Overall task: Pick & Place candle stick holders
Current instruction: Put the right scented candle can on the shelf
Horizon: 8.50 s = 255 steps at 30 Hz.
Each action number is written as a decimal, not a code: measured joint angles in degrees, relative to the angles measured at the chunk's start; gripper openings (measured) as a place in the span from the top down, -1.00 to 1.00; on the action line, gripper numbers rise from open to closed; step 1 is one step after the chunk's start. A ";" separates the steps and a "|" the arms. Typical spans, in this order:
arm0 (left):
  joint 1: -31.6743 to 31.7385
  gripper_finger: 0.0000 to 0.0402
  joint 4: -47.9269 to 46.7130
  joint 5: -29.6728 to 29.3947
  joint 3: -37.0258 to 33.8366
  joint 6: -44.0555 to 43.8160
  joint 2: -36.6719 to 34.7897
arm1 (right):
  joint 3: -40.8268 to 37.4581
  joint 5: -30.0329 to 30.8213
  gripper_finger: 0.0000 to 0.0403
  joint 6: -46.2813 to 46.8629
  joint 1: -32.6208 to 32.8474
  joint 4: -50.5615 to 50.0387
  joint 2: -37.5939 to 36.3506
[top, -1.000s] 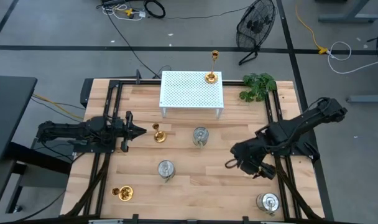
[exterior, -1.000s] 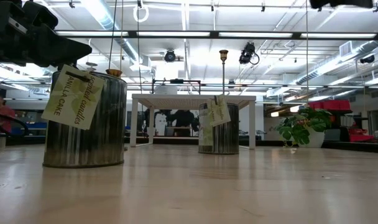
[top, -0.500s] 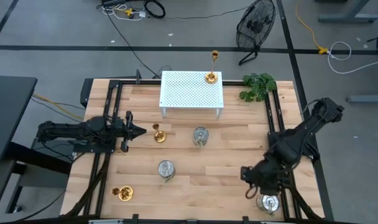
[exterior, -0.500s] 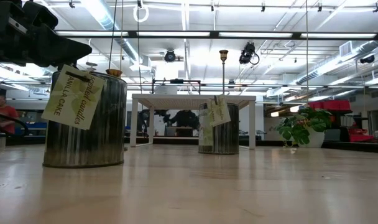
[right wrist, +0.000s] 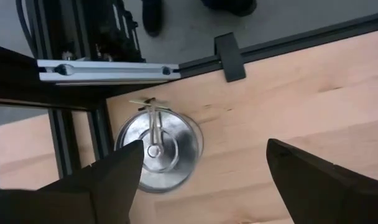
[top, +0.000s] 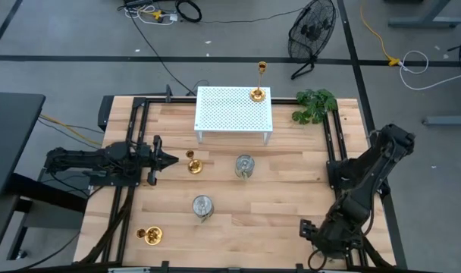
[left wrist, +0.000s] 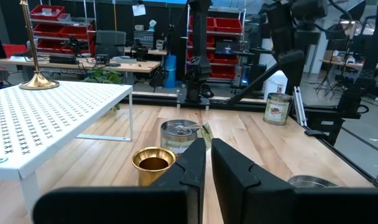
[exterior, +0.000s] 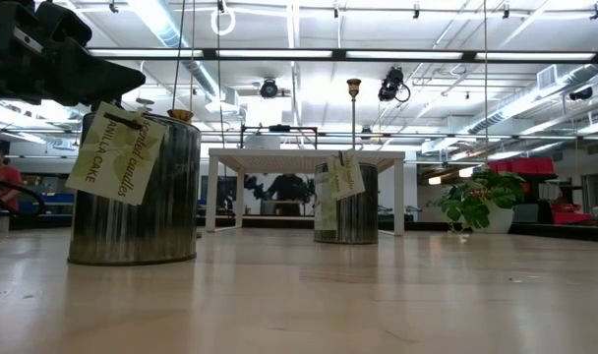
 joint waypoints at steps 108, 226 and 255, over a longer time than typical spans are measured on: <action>0.00 0.84 -0.02 -0.02 0.01 0.00 0.00 | -4.66 9.03 0.90 22.25 8.45 4.24 2.79; 0.00 0.84 0.00 -0.02 0.01 0.01 0.00 | -9.16 13.56 -0.89 28.52 -0.12 7.43 -3.07; 0.01 0.84 -0.02 0.00 0.02 -0.01 0.00 | -12.50 13.69 -0.99 29.55 1.21 13.08 -3.07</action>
